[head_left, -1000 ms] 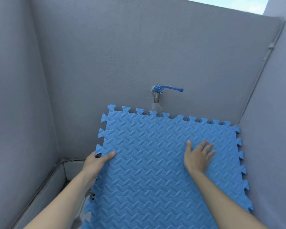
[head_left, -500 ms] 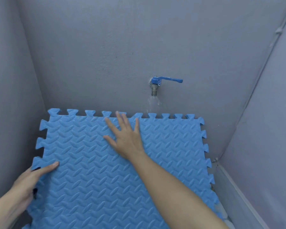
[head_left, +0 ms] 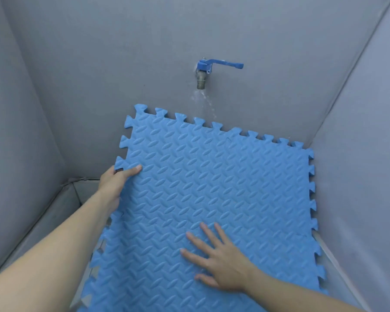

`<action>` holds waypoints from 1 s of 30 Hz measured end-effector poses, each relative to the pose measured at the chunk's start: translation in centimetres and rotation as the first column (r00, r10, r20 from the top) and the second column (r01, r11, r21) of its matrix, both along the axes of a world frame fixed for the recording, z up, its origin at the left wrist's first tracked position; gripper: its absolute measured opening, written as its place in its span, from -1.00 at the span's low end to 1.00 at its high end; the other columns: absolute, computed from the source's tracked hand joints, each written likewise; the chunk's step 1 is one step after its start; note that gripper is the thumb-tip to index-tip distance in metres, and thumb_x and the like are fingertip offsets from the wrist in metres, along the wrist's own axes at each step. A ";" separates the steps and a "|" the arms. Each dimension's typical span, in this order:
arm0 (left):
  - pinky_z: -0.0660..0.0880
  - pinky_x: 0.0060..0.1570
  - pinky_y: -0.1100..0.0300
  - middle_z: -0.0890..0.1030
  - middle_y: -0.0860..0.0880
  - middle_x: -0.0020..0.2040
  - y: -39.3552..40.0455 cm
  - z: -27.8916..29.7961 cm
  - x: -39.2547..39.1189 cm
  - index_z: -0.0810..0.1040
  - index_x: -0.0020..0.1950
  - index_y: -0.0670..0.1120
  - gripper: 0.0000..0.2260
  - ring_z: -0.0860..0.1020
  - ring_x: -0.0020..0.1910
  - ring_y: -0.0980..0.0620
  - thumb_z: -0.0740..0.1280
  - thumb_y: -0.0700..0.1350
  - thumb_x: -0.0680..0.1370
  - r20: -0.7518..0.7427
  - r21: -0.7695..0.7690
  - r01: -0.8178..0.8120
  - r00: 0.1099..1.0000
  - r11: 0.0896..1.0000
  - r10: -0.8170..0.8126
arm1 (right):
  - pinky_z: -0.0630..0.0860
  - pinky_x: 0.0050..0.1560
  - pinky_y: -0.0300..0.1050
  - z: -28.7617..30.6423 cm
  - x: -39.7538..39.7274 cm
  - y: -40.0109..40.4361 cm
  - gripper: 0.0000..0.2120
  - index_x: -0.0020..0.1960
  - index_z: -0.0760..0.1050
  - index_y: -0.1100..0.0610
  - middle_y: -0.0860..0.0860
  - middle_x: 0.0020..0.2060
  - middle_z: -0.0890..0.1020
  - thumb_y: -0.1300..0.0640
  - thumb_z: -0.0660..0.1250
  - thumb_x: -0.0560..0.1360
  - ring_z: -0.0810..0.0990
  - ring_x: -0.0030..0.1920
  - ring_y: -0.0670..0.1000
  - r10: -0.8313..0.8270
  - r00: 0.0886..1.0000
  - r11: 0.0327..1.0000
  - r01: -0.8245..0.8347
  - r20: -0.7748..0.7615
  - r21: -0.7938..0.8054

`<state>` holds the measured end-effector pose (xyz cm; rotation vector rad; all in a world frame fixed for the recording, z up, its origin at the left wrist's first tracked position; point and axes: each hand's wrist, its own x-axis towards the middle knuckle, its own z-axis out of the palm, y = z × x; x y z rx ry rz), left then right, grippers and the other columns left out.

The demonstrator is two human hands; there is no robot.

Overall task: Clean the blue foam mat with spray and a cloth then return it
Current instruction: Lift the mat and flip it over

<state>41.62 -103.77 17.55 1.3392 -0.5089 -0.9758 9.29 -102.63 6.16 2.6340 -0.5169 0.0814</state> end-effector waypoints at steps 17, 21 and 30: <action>0.58 0.08 -0.04 0.69 0.03 0.03 1.2 1.6 3.9 0.62 0.12 -0.03 -0.54 0.67 -0.03 0.02 0.57 0.09 0.29 0.106 -0.061 -0.116 0.987 0.991 0.122 | -0.16 0.50 0.33 -2.6 11.6 0.5 -0.44 0.53 0.21 -0.06 0.05 0.56 0.16 -0.13 0.15 0.56 0.06 0.56 0.15 0.377 0.910 0.925 -0.380 -0.171 0.014; 0.56 0.10 -0.03 0.66 0.06 0.09 0.3 0.4 4.2 0.61 0.15 0.00 -0.39 0.64 0.02 0.01 0.59 0.21 0.17 0.120 -0.007 -0.145 0.982 0.989 0.145 | -0.09 0.53 0.24 0.1 3.4 -4.0 -0.46 0.55 0.17 -0.10 0.04 0.56 0.16 -0.16 0.11 0.60 0.13 0.55 0.06 0.254 0.950 0.964 -0.265 -0.180 -0.035; 0.43 0.05 0.16 0.53 0.05 0.25 1.2 -0.9 5.2 0.47 0.33 -0.06 -0.33 0.52 0.15 0.02 0.52 0.20 0.32 0.249 0.097 -0.189 0.955 0.977 0.160 | 0.22 0.41 0.24 1.3 -14.9 -4.3 -0.25 0.60 -0.15 0.01 0.06 0.59 -0.02 -0.33 -0.02 0.56 -0.06 0.57 0.17 -0.459 0.887 0.883 0.450 0.046 0.136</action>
